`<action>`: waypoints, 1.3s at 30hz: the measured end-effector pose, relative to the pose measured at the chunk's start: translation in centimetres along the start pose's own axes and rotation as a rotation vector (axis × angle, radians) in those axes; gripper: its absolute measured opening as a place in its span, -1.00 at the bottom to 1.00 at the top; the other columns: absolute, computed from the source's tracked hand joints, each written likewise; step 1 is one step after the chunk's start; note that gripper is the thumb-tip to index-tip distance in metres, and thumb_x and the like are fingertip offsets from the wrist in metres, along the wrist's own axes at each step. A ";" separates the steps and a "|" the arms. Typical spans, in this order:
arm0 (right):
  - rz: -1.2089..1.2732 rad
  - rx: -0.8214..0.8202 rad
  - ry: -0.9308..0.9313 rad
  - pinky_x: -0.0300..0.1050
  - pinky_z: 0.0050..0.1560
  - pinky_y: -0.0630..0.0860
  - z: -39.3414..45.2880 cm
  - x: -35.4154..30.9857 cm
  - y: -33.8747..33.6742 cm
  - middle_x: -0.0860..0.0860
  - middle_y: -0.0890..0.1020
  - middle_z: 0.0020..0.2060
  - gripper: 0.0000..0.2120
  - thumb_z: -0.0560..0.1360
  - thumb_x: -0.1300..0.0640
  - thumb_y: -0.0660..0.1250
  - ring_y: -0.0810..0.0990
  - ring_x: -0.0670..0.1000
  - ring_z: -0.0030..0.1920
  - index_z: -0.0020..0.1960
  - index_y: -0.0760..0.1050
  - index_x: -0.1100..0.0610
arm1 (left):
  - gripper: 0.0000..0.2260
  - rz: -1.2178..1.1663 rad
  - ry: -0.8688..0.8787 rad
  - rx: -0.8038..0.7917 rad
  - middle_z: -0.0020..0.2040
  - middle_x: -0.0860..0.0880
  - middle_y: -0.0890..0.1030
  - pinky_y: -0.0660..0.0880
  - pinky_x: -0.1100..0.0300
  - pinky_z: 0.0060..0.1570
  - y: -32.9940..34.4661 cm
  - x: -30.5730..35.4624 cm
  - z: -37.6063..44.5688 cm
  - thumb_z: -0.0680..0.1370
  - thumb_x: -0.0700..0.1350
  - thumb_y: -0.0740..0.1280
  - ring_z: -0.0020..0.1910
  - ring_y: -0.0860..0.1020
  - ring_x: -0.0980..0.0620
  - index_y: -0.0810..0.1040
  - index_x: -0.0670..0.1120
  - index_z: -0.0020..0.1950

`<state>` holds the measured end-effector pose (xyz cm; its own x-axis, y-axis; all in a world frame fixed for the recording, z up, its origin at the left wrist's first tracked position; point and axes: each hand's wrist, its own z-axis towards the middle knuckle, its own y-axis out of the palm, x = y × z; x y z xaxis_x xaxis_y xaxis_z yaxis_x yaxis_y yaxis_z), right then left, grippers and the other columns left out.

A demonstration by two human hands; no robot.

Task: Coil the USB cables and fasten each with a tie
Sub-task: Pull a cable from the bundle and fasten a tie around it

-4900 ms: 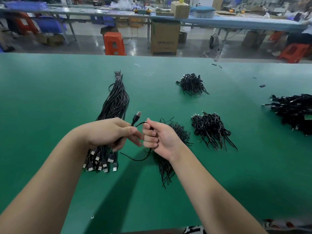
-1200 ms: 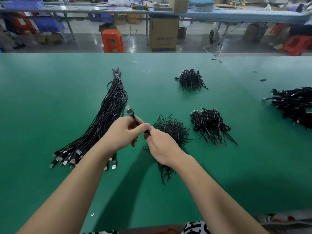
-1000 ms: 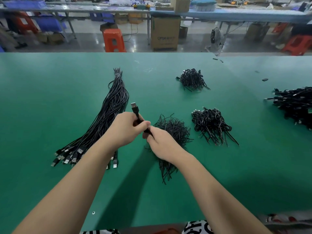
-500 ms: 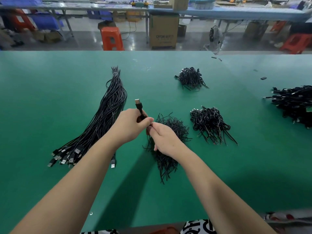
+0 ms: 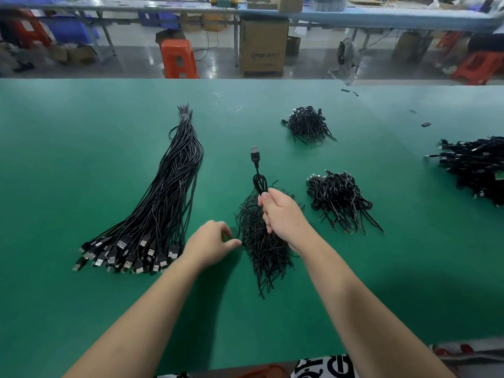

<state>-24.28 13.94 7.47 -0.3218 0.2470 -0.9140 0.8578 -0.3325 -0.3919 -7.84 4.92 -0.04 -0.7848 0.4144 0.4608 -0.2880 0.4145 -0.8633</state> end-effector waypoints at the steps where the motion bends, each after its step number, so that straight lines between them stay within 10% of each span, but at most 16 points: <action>1: -0.004 -0.001 -0.001 0.02 -0.25 0.45 0.0 0.1 0.1 0.03 0.42 -0.35 -0.70 0.71 0.02 0.05 0.40 -0.01 -0.39 -0.11 0.43 0.08 | -0.68 0.040 -0.001 0.025 0.02 0.07 0.54 0.55 0.09 0.03 0.6 0.0 -0.1 0.51 0.23 0.39 -0.04 0.56 0.06 0.56 0.04 0.10; 20: -0.047 0.040 0.027 -0.01 -0.21 0.36 -0.3 1.4 0.7 0.04 0.45 -0.29 -0.70 0.70 0.03 0.05 0.39 0.03 -0.29 -0.13 0.41 0.09 | -0.87 0.024 -0.137 0.287 -0.12 0.03 0.53 0.44 0.16 -0.28 2.1 1.7 -0.3 0.58 -0.04 0.25 -0.22 0.53 -0.02 0.59 0.00 -0.04; 28: -0.107 0.051 -0.004 -0.12 -0.29 0.31 -0.2 1.5 0.6 -0.03 0.43 -0.30 -0.70 0.70 0.00 0.04 0.35 -0.05 -0.33 -0.13 0.39 0.07 | -0.80 -0.079 -0.100 0.253 0.10 -0.05 0.67 0.56 0.01 0.08 1.2 0.8 -0.3 0.64 -0.11 0.28 0.04 0.61 -0.07 0.64 -0.10 0.19; 39: -0.068 0.034 -0.071 -0.05 -0.18 0.30 -1.0 1.1 1.5 -0.02 0.39 -0.26 -0.62 0.71 -0.03 0.01 0.33 -0.04 -0.27 -0.08 0.33 0.25 | -0.82 -0.244 -0.194 0.264 -0.30 0.15 0.57 0.26 0.43 -0.48 0.2 0.2 -0.9 0.61 -0.13 0.28 -0.37 0.48 0.23 0.69 -0.08 0.03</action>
<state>-22.97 14.61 5.97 -0.4070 0.2055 -0.8900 0.8195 -0.3482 -0.4552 -7.56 5.88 0.05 -0.7578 0.1586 0.6330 -0.5896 0.2493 -0.7683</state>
